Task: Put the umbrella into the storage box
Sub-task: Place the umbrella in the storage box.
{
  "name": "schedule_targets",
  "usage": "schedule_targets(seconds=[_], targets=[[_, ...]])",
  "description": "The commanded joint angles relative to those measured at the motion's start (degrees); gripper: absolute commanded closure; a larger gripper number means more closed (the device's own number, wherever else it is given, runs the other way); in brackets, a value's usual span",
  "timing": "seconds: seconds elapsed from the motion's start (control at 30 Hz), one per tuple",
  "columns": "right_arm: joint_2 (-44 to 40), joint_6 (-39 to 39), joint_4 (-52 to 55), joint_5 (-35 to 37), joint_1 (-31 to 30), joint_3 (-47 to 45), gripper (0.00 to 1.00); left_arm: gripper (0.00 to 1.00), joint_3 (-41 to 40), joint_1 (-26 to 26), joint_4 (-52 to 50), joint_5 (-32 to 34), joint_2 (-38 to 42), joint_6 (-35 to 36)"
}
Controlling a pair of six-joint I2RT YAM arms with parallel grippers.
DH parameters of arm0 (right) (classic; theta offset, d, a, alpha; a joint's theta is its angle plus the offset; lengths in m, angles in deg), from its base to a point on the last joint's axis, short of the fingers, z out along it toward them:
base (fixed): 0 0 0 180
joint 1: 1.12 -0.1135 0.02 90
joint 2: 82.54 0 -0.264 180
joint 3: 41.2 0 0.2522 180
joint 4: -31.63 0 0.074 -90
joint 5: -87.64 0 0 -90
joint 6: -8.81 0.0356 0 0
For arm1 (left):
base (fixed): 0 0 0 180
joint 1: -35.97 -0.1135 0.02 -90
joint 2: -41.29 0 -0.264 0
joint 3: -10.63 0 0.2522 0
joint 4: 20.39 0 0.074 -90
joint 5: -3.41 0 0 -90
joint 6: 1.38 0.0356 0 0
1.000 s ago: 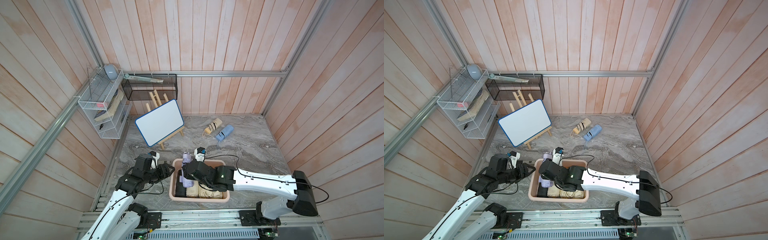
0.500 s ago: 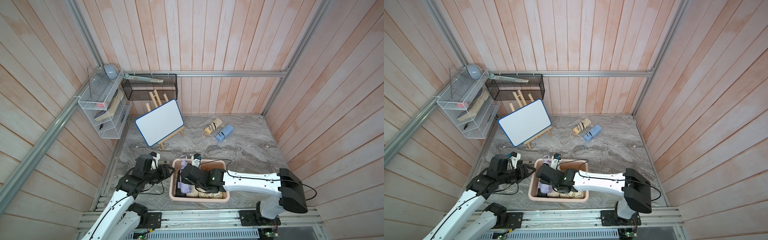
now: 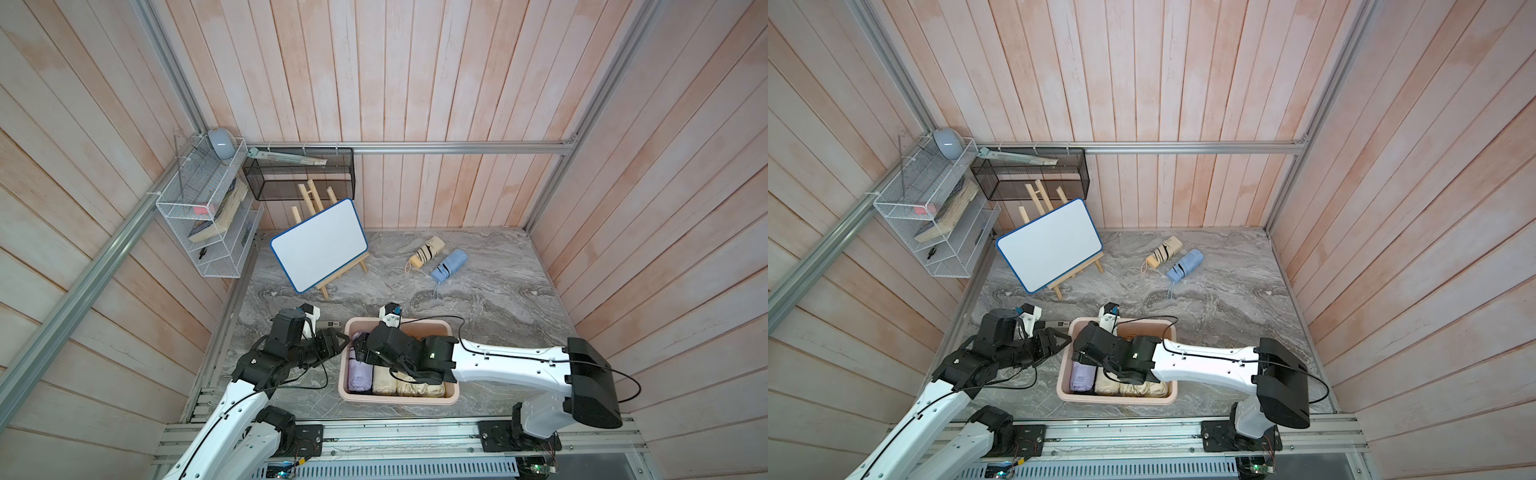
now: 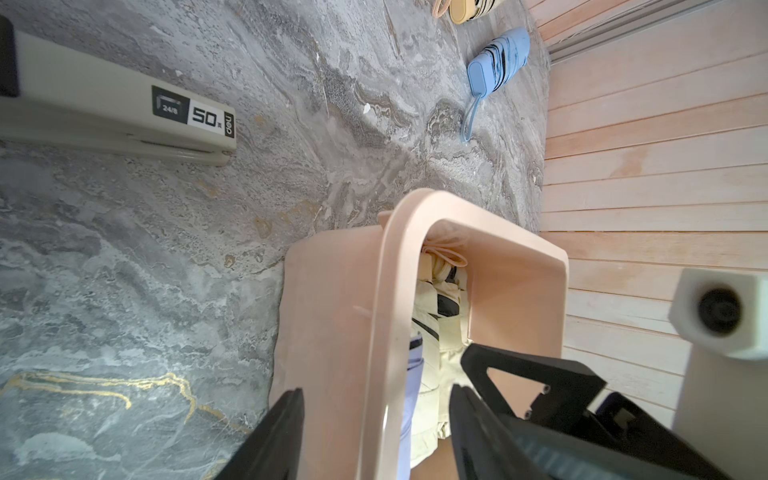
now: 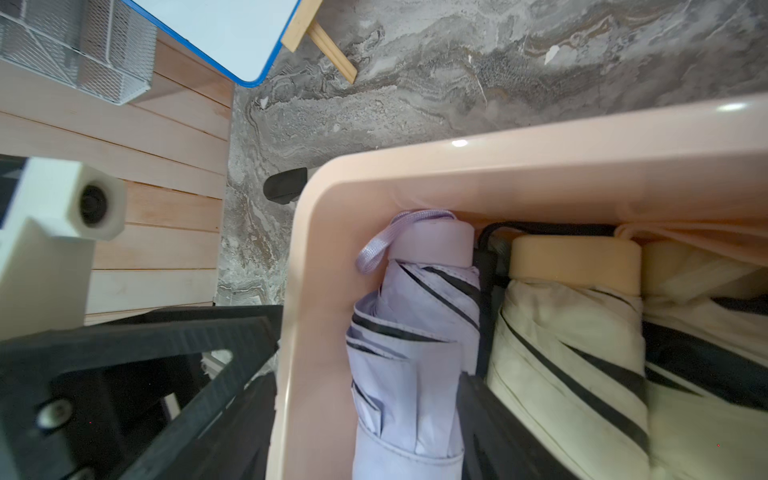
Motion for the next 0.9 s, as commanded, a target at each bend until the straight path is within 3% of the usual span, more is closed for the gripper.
schedule_targets(seconds=[0.0, 0.43, 0.73, 0.87], targets=[[-3.5, -2.6, 0.4, 0.6, 1.0, -1.2, 0.26, 0.39, 0.6, -0.2, -0.4, -1.1, 0.2, 0.7], [-13.5, -13.8, 6.2, -5.4, 13.7, -4.3, 0.32, 0.39, 4.9, 0.7, -2.2, 1.3, -4.2, 3.5], [-16.9, -18.5, 6.8, -9.9, 21.3, -5.9, 0.32, 0.40, 8.2, 7.5, -0.6, 9.1, -11.6, 1.1], [-17.2, -21.3, 6.6, -12.7, 25.4, -5.9, 0.32, 0.62, 9.2, 8.3, 0.3, 10.8, -14.1, -0.2]])
